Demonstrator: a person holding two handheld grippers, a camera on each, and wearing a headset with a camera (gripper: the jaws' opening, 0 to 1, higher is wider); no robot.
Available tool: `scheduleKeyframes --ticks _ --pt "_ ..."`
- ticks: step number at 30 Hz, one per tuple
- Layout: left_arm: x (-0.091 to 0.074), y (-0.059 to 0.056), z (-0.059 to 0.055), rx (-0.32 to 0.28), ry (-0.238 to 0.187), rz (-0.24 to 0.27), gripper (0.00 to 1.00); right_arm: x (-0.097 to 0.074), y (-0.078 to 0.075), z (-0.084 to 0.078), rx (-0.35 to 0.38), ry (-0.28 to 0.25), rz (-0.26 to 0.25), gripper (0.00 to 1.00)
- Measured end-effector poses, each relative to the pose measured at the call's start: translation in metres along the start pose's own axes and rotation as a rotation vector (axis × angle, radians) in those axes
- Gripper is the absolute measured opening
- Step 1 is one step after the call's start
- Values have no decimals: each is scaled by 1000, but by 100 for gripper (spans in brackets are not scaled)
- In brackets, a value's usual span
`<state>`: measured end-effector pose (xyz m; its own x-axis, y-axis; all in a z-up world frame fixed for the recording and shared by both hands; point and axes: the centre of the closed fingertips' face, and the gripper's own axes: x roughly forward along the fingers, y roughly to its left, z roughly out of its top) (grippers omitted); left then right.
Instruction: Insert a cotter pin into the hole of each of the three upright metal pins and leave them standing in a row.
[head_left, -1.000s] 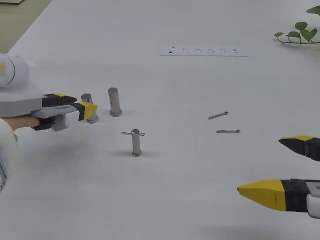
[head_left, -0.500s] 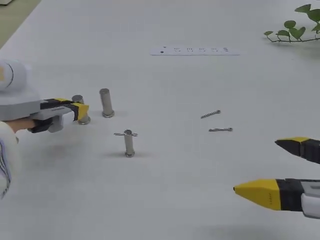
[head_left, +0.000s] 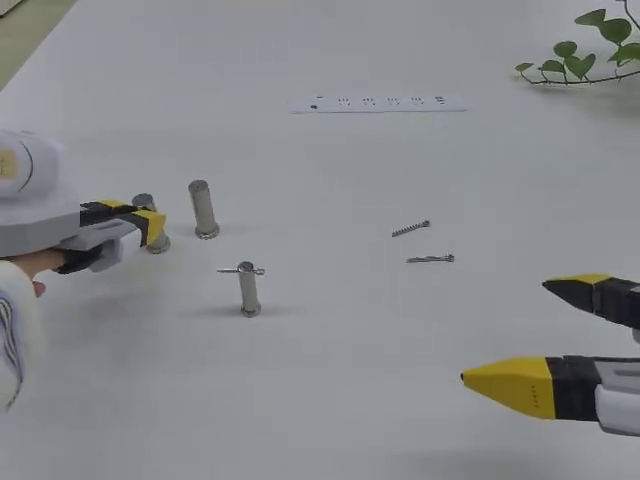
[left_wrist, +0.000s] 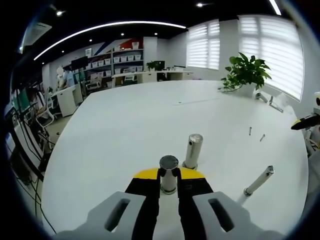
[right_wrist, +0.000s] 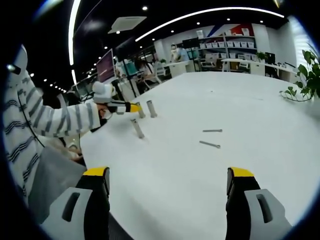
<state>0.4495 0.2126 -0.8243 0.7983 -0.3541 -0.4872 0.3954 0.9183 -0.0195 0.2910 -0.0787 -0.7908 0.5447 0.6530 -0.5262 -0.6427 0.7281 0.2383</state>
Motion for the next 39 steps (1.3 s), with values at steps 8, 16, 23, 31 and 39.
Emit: scheduleKeyframes --ticks 8,16,23,31,39 --pt "-3 4 -2 -54 11 19 10 -2 2 -2 -7 6 10 99" --pt "-20 6 14 -85 -30 12 10 -7 -1 -1 -7 -13 1 99" --pt "-42 -6 45 -59 -82 -34 10 -10 -3 -1 -6 -21 -4 98" --pt "-64 -43 73 -45 -116 -129 10 -13 -4 -3 -3 -27 -1 98" --pt "-76 -81 93 48 -131 -199 10 -15 -7 -5 -14 -24 5 98"
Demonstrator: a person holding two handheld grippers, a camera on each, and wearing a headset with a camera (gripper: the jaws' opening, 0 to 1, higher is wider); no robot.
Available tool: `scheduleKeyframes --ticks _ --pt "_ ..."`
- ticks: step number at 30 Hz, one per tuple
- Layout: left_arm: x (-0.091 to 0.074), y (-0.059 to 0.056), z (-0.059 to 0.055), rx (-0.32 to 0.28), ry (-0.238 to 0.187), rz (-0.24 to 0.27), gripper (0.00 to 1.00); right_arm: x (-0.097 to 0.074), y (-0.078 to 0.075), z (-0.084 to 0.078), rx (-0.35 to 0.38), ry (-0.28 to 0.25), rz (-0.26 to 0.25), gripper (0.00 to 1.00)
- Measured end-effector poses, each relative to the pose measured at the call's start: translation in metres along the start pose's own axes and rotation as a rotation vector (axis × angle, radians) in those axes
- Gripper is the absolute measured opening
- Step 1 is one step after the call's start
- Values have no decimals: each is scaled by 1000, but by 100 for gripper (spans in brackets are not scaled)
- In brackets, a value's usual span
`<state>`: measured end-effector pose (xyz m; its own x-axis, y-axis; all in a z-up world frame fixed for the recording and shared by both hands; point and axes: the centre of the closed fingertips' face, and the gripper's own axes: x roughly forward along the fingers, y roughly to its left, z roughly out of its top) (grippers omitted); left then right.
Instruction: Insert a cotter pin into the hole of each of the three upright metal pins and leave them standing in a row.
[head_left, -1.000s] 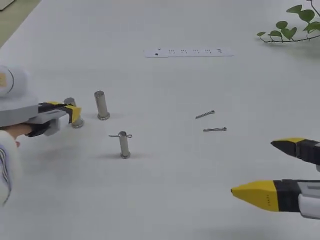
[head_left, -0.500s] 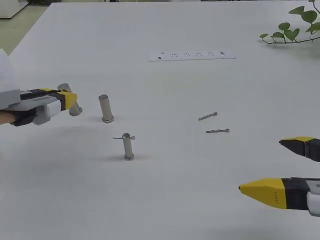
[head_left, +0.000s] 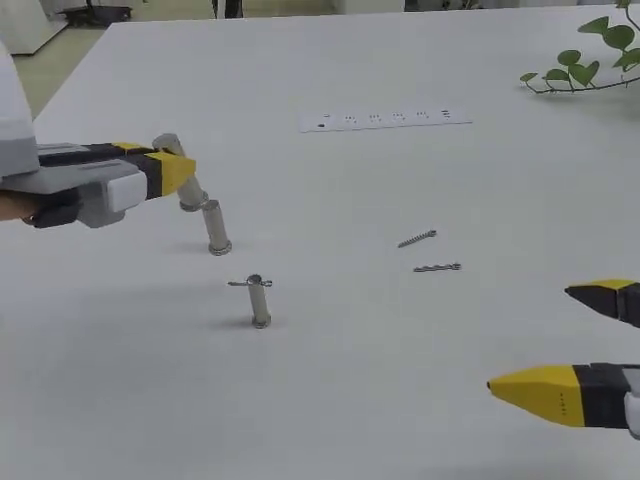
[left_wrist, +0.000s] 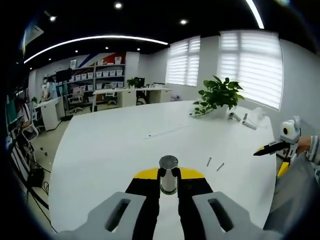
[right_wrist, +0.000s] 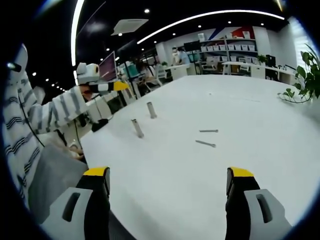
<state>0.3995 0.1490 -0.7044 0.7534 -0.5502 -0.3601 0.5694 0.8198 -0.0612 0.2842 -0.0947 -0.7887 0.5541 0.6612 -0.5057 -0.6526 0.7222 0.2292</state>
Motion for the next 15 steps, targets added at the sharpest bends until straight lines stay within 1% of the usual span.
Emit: scheduleKeyframes --ticks 1,3,5,6,7,8,9,11,13,15 --pt "0 -3 0 7 5 -3 10 -1 0 -1 -1 3 0 98" --pt "0 -13 1 12 13 -20 10 -1 -1 -2 -1 6 -2 98" --pt "1 -24 4 -1 10 -46 10 -2 -2 -4 1 10 -3 98" --pt "2 -32 6 -1 3 -72 10 -2 -2 -5 -1 13 -3 98" --pt "2 -36 7 -4 1 -81 10 -3 -2 -6 -4 15 -4 98" --pt "3 -42 9 2 -3 -99 10 -3 -3 -8 -5 19 -4 98" --pt "4 -47 9 4 -5 -109 10 -3 -3 -8 -5 21 -4 98" --pt "6 -55 9 20 -1 -128 10 -2 -2 -9 -10 23 2 98" --pt "9 -63 7 54 14 -142 10 -2 -1 -11 -13 26 2 98" --pt "12 -71 4 62 21 -160 10 -3 -1 -11 -12 23 3 98"
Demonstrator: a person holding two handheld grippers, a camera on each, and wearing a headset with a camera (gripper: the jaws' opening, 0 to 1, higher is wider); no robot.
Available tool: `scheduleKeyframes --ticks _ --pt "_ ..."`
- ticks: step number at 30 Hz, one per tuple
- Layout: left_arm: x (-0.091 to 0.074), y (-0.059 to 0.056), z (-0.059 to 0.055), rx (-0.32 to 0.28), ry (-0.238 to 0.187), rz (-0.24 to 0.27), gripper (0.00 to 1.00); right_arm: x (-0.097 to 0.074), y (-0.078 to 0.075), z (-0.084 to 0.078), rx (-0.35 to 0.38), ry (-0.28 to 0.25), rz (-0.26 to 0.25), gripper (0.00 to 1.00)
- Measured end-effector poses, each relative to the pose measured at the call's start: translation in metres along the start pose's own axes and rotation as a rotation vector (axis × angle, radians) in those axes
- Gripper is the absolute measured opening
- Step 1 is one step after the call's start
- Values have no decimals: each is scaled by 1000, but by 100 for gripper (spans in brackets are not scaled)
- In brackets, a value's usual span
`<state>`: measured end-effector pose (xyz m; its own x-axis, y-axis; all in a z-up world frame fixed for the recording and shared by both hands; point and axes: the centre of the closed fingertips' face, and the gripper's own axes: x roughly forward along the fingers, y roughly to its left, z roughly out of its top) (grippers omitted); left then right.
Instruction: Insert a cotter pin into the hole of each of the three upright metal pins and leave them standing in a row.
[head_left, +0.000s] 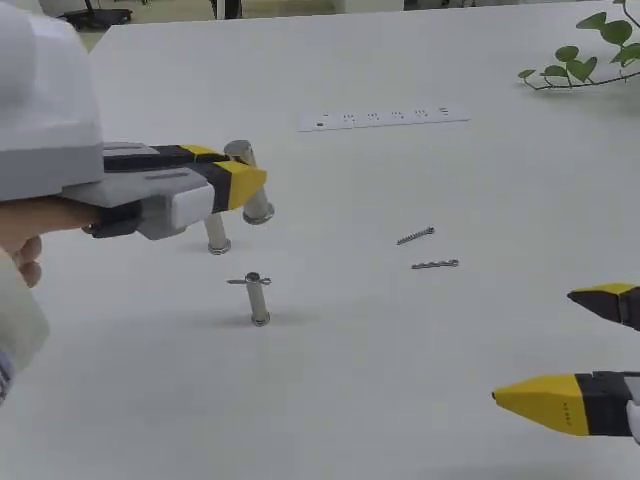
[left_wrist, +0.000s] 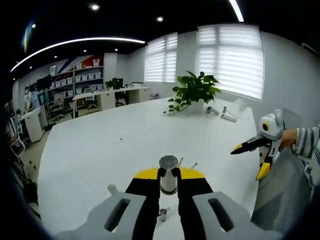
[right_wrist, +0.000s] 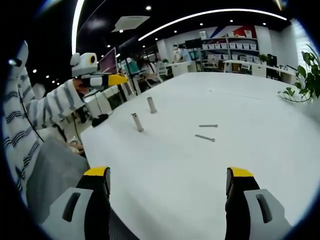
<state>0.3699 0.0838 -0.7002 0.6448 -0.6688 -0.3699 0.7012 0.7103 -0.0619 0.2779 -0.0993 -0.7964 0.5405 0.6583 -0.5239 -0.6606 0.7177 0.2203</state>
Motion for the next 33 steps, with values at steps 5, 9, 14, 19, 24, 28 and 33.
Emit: scheduleKeyframes --ticks 5,9,14,19,24,28,33 --pt "7 -23 -1 9 8 -51 10 -1 0 -2 3 -1 -2 98" --pt "13 -37 -6 18 16 -78 10 -2 0 -4 3 -3 -5 97" --pt "20 -49 -19 35 47 -95 10 -3 0 -7 5 0 -6 97" --pt "23 -59 -35 23 83 -95 10 -4 0 -7 7 -1 -6 97" --pt "25 -62 -44 2 82 -72 10 -4 0 -6 7 -1 -8 97" --pt "27 -64 -54 18 94 -62 10 -3 0 -6 6 -2 -7 97" --pt "31 -64 -68 8 114 -52 10 -1 1 -7 4 2 -1 97"
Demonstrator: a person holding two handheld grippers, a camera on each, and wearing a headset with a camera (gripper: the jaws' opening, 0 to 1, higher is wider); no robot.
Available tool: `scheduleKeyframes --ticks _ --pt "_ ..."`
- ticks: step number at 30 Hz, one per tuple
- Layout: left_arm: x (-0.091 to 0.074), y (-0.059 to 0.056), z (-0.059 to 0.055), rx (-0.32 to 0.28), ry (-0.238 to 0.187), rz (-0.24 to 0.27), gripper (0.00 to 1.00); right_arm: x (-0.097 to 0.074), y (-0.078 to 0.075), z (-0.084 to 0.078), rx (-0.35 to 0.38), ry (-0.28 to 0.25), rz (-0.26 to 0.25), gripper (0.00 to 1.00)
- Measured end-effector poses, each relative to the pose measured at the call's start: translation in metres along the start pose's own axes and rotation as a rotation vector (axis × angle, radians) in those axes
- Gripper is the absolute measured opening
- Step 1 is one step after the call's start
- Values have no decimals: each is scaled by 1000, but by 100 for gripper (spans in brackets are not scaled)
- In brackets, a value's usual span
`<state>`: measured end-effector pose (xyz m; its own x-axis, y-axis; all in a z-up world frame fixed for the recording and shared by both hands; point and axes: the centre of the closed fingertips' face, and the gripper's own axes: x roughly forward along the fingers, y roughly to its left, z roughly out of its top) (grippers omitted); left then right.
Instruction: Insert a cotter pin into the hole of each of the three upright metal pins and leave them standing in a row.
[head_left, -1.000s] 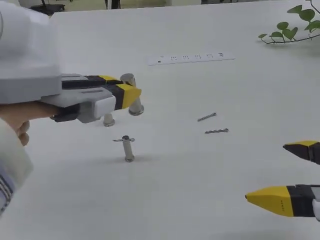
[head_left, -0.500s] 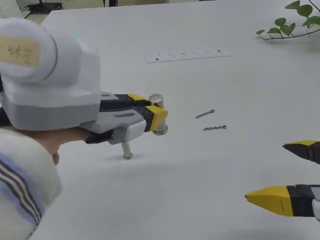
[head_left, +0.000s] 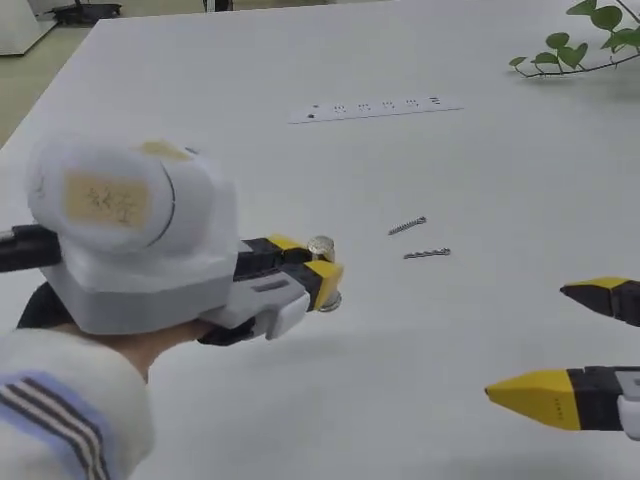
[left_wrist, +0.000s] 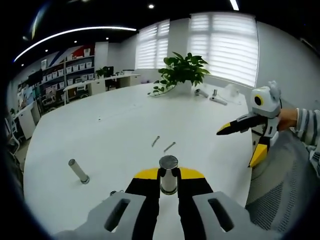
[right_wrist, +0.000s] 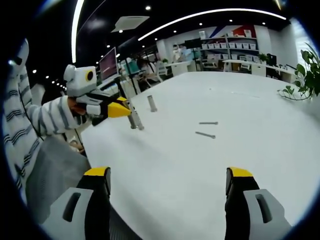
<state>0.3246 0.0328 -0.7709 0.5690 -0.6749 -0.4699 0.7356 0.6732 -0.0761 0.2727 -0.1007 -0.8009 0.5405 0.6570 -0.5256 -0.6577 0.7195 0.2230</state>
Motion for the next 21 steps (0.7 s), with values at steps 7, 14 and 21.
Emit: scheduleKeyframes --ticks 7,14,21 --pt "6 -6 -17 9 40 -11 10 1 0 -1 5 5 3 97" --pt "12 -13 -30 34 66 -19 10 0 1 0 11 4 5 96" --pt "15 -11 -39 70 81 14 10 -1 0 -4 11 16 4 96"
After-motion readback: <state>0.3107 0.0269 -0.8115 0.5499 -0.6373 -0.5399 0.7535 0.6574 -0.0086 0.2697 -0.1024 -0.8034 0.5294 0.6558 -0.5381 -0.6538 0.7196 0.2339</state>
